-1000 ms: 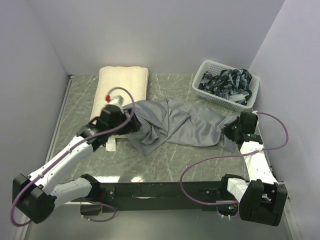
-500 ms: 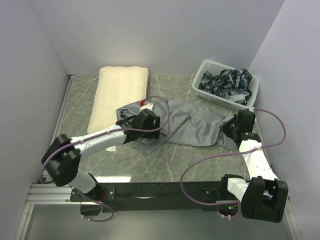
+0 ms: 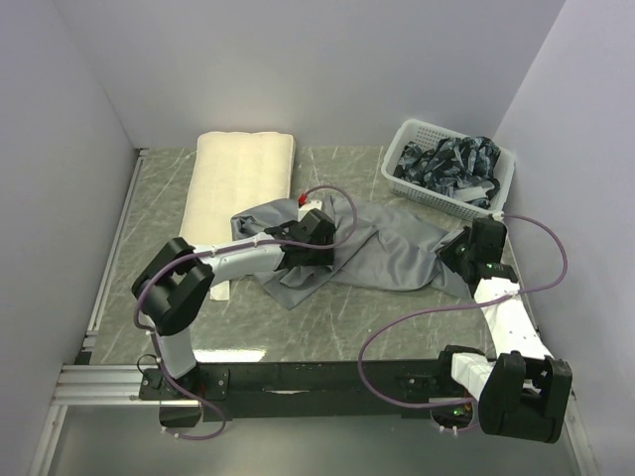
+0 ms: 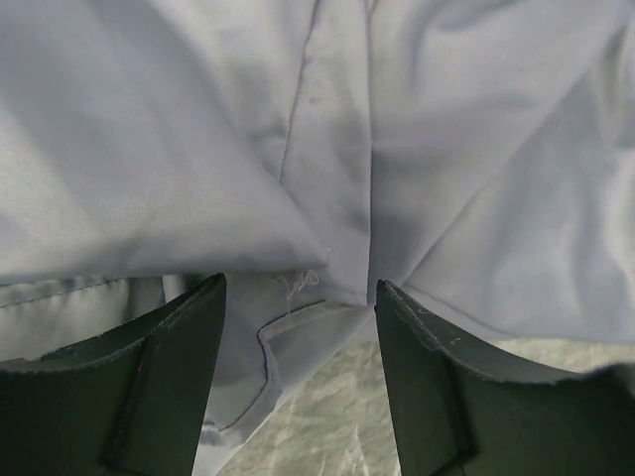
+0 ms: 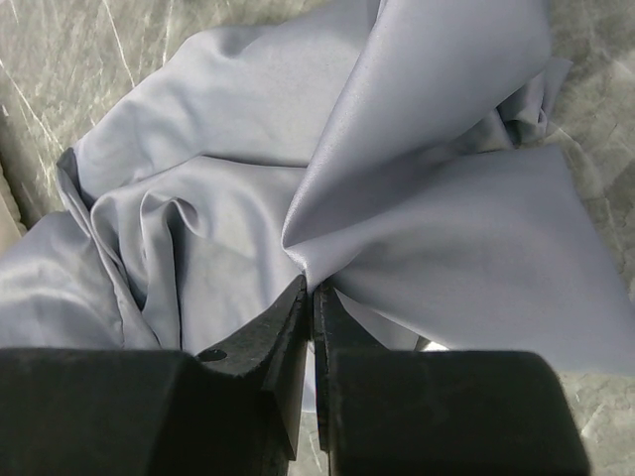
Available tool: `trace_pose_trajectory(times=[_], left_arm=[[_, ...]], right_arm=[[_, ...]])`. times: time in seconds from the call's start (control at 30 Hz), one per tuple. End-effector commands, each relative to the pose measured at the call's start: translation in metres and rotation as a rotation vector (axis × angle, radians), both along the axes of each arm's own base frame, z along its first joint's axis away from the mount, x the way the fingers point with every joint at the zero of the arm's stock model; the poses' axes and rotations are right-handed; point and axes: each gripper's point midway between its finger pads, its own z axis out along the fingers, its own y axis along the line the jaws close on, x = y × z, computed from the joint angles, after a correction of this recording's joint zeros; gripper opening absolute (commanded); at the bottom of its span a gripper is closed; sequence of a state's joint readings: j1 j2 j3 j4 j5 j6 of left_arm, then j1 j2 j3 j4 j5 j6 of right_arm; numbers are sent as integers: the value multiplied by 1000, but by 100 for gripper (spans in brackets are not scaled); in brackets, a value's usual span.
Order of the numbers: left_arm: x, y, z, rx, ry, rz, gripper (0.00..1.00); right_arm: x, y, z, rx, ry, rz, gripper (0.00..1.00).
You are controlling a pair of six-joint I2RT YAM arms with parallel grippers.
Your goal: Put the pillow into the pillowcase
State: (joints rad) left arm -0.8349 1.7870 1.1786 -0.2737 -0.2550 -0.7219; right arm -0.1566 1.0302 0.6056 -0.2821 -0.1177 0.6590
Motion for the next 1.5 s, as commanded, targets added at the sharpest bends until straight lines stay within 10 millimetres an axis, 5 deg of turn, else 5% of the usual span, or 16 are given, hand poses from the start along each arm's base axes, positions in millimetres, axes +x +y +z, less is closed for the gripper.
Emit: trace_pose_trajectory(times=[0.0,0.37,0.47,0.5,0.57,0.6,0.67,0.7,0.9,1.07,1.23,1.4,1.47], left_arm=[[17,-14,15,-84,-42,99,66],[42,-17,2,-70,-80,214,47],[53,-7,18,-22,-121,229,23],[60,1,36,-26,-154,249,8],[65,17,62,-17,-193,259,1],[73,34,96,-62,-239,294,1],[76,59,124,-97,-261,313,1],[82,89,159,-148,-312,364,1],[77,196,260,-265,-475,494,1],[73,228,336,-329,-593,508,1],[76,261,411,-398,-705,530,1],[73,263,438,-416,-747,512,1],[75,258,436,-422,-736,486,1]], right_arm=[[9,-1,14,-29,-56,22,13],[13,0,16,-27,-61,25,13],[12,-2,17,-32,-62,19,13],[12,-2,15,-35,-56,17,13],[11,-3,14,-41,-52,14,13],[11,-4,14,-42,-50,13,13],[9,-5,12,-48,-40,12,13],[10,-6,13,-54,-40,5,13],[15,-10,27,-59,-59,-13,17],[35,-10,69,-31,-121,-28,17],[54,-12,141,-24,-233,-48,17],[45,-17,184,-57,-311,-65,18],[41,-14,184,-54,-316,-48,23]])
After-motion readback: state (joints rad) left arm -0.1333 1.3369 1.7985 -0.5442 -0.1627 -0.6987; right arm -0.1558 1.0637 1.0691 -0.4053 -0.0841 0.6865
